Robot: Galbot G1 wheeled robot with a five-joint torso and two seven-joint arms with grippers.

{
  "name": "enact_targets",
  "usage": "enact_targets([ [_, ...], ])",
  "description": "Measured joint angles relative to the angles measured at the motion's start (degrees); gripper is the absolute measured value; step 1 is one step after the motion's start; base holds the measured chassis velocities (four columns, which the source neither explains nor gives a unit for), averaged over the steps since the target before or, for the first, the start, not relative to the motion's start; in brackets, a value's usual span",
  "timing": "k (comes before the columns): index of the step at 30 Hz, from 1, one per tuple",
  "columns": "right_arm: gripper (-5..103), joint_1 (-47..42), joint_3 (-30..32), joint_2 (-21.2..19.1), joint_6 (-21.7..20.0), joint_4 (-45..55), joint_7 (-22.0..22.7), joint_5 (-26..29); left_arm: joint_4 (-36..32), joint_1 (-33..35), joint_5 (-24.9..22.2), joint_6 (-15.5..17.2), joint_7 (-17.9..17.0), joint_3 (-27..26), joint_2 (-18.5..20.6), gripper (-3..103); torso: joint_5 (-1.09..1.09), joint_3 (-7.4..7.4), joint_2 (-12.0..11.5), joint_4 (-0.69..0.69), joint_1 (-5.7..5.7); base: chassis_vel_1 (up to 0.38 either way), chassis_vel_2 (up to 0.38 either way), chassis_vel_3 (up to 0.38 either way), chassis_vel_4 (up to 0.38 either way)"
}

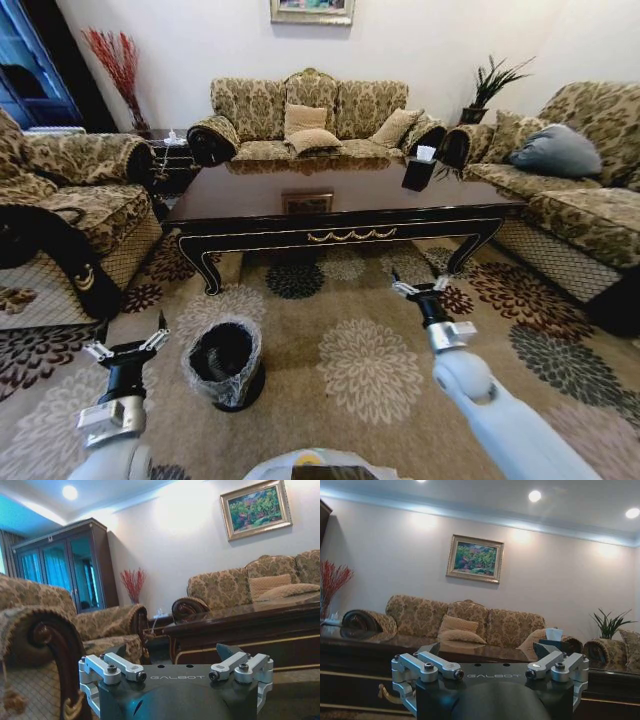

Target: Move to the front of the table and pick up the trash from the floor, then place it into the trash bin.

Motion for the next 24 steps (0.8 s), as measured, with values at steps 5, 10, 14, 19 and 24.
enact_targets([
  [5,100,-1.0,0.8,-0.1,0.3,1.2,-1.1,1.2,0.9,0.1,-0.7,0.5,0.0,1.2,0.0,100,-0.01,0.0,0.0,0.01,0.0,0.0,0.0,0.0,0.0],
  [10,100,-1.2,0.9,-0.1,0.6,1.2,-1.7,1.2,1.1,0.3,-1.0,0.7,0.2,1.5,-0.1,100,-0.01,0.0,0.0,0.0,0.0,0.0,0.0,0.0,0.0],
  [14,100,-1.2,0.9,-0.1,0.7,1.2,-1.8,1.2,1.1,0.3,-1.1,0.7,0.3,1.5,-0.1,100,-0.01,0.0,0.0,0.0,0.0,0.0,0.0,0.0,0.0],
  [19,100,-1.1,0.8,-0.1,0.7,1.1,-1.8,1.1,1.1,0.3,-1.1,0.7,0.3,1.5,-0.1,100,-0.01,0.0,0.0,0.0,0.0,0.0,0.0,0.0,0.0],
  [24,100,-1.1,0.7,0.0,0.7,1.0,-1.8,1.1,1.1,0.3,-1.2,0.8,0.3,1.5,-0.1,100,-0.01,0.0,0.0,0.0,0.0,0.0,0.0,0.0,0.0],
])
